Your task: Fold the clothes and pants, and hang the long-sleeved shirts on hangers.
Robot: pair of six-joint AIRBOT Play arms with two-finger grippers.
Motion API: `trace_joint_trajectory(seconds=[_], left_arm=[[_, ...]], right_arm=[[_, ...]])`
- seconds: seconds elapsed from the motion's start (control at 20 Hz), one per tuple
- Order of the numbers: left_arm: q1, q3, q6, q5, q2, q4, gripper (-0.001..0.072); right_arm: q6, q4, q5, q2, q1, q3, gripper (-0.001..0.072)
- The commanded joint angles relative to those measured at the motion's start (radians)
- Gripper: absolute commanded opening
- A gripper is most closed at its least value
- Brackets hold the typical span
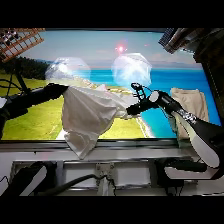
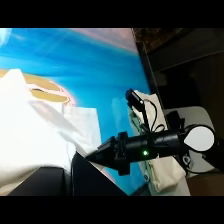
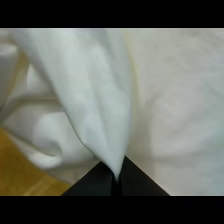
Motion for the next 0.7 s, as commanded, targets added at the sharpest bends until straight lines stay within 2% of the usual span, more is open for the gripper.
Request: trace_joint_trajectory(seconds=[0.0,0.2,0.4,0.65], left_arm=[[0.006,0.012,0.001,-0.003,0.005,-0.001,0.0004],[0.035,0.185,0.0,-0.009,0.017,0.0,0.0002],[0.056,0.511,0.001,-0.011,0.036,0.018,0.0002],[0.056,0.848,-0.001,-0.002,0.097,0.235,0.0002]], right_arm=[[0.007,-0.005,0.008,0.041,0.01,0.034,0.0019],[0.008,-0.115,0.061,0.235,-0.028,0.179,0.0019],[0.008,-0.155,0.053,0.438,-0.088,0.385,0.002],[0.007,-0.25,0.058,0.592,-0.147,0.624,0.002]])
